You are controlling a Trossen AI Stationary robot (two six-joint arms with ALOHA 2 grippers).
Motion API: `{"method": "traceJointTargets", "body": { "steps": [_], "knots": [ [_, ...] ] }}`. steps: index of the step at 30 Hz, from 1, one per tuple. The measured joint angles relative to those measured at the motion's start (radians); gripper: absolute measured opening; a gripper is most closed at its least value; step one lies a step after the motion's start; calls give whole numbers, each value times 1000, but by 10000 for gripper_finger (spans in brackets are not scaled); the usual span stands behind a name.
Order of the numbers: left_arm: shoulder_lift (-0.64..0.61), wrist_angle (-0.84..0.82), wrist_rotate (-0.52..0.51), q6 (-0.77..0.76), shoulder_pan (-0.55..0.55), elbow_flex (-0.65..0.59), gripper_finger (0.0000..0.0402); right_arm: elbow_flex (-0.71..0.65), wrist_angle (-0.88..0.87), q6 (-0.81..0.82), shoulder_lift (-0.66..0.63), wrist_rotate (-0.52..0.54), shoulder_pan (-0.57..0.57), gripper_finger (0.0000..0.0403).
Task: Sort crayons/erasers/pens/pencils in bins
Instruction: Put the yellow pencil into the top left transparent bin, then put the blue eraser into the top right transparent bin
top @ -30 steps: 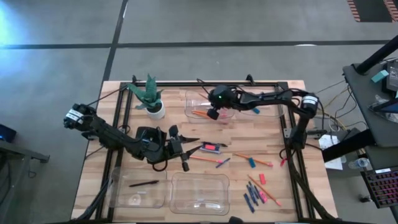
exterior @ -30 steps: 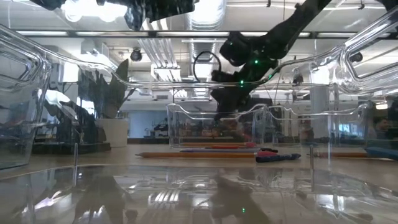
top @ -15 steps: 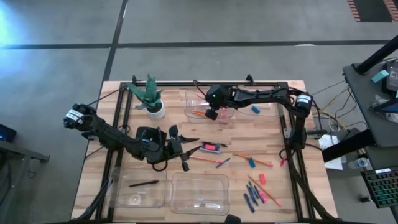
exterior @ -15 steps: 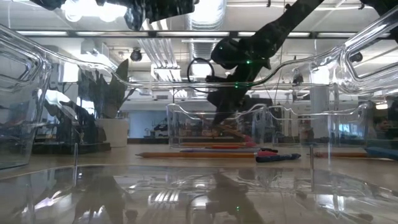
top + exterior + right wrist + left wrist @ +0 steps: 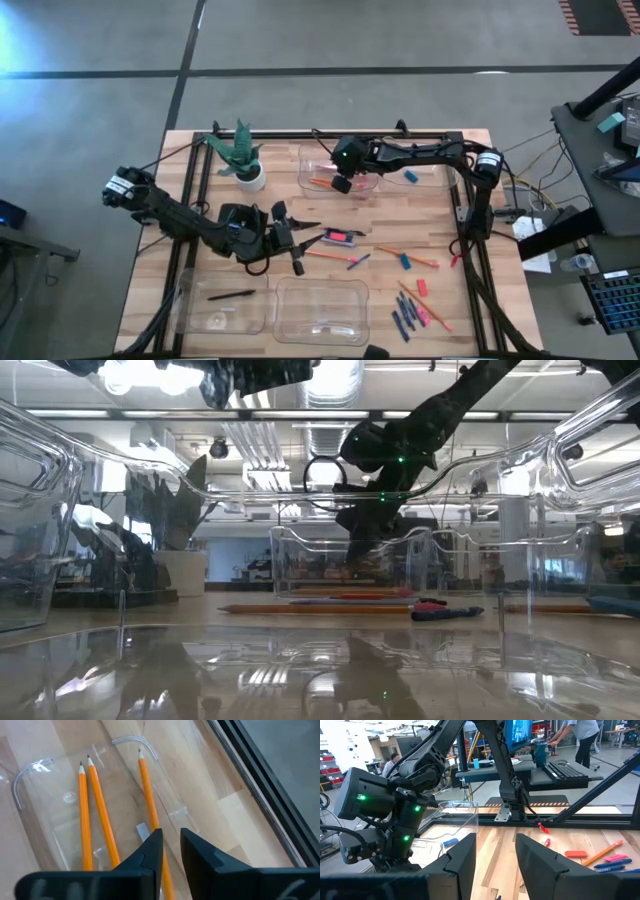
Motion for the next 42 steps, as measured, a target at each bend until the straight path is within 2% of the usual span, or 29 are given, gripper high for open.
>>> {"method": "traceJointTargets", "body": {
  "steps": [4, 8, 15, 19, 26, 31, 37, 42],
  "knots": [
    [0, 0, 0, 0, 0, 0, 125, -1, -12, -3, -14, 7, 0, 86],
    [0, 0, 0, 0, -1, 0, 125, 11, -95, -7, -82, 11, 2, 94],
    [0, 0, 0, 0, -1, 0, 125, 11, -330, 64, -298, 7, 44, 82],
    [0, 0, 0, 0, 0, 0, 125, -6, -448, 147, -452, 6, 115, 80],
    [0, 0, 0, -1, 0, 0, 125, -183, -509, 435, -666, 4, 353, 91],
    [0, 0, 0, -1, 0, 0, 125, -331, -511, 698, -743, 8, 555, 93],
    [0, 0, 0, -2, 0, 0, 125, -456, -506, 998, -733, 14, 738, 93],
    [0, 0, 0, -3, 0, 0, 125, -514, -506, 1164, -666, 13, 821, 93]
  ]
}}
